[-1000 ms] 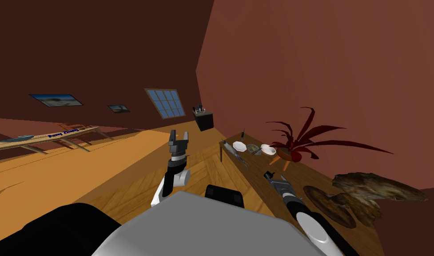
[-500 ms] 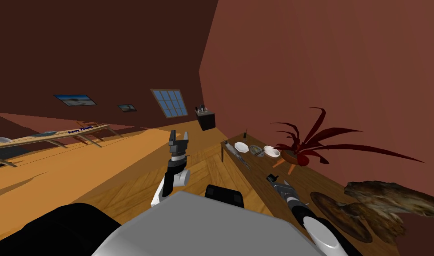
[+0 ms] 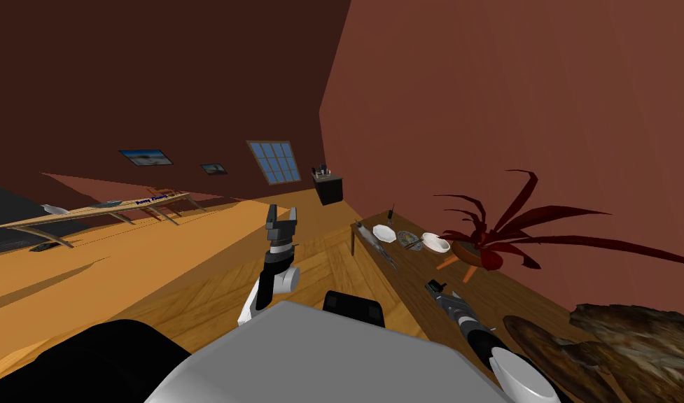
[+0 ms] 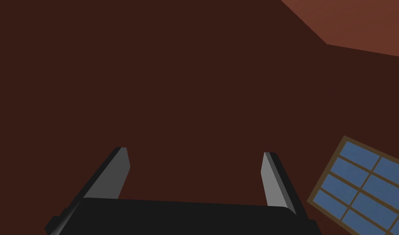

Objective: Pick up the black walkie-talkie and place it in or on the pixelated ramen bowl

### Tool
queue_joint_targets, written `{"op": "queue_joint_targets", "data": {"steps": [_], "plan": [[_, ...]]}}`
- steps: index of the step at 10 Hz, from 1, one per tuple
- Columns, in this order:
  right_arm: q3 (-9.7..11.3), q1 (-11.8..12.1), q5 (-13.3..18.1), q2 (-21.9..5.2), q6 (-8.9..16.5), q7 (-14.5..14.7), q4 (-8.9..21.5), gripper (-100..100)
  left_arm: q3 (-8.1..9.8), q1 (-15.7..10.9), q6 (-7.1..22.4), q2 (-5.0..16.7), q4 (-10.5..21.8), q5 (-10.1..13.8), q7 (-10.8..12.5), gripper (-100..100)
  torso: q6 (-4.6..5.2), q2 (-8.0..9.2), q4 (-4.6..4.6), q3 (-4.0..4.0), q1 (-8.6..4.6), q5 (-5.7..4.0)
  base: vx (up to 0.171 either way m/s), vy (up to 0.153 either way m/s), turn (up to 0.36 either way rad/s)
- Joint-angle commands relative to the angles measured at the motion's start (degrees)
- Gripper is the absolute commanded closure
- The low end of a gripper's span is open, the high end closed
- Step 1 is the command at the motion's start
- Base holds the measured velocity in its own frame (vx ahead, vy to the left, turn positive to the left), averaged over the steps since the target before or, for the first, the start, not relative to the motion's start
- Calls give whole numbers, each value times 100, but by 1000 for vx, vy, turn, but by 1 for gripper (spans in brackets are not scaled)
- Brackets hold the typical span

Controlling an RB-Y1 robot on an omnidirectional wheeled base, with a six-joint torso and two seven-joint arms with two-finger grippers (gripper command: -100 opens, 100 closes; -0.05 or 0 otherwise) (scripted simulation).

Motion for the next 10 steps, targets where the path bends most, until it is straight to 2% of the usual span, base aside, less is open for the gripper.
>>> {"op": "queue_joint_targets", "data": {"steps": [1, 3, 4, 5, 7, 8, 9, 10], "plan": [[47, 17, 286, -54, -54, -286, 3, -100, 0, 0, 0, 0, 0, 0, 0, 0, 0, 0, 0, 0, 0, 0, 3, -3, -25], [47, 17, 361, -54, -54, -688, 3, -100, 0, 0, 0, 0, 0, 0, 0, 0, 0, 3, 1, 2, 3, 0, 0, 0, 0], [47, 17, 361, -54, -54, -726, 3, -100, 0, 0, 0, 0, 0, 0, 0, 0, 0, 3, 1, 2, 4, 0, 0, 0, 0], [36, 1, 70, -139, 37, -795, 172, -100, 0, 0, 0, 0, 0, 0, 0, 0, 0, 4, 1, 2, 4, 1, 5, 1, 112], [36, 1, 64, -139, 37, -795, 172, -100, 0, 0, 0, 0, 0, 0, 0, 0, 0, 0, 0, 0, 2, 0, 4, -2, 37], [26, -15, -195, -219, 122, -860, 330, -100, 0, 0, 0, 0, 0, 0, 0, 0, 1, 1, 0, 1, 2, 0, 7, 0, 96], [26, -15, -213, -219, 122, -860, 330, -100, 0, 0, 0, 0, 0, 0, 0, 0, -2, 1, 0, 1, 2, 0, 6, -5, 63], [16, -31, -455, -293, 201, -920, 477, -100, 0, 0, 0, 0, 0, 0, 0, 0, 0, 1, 0, 0, 2, 0, 7, -1, 114]]}}
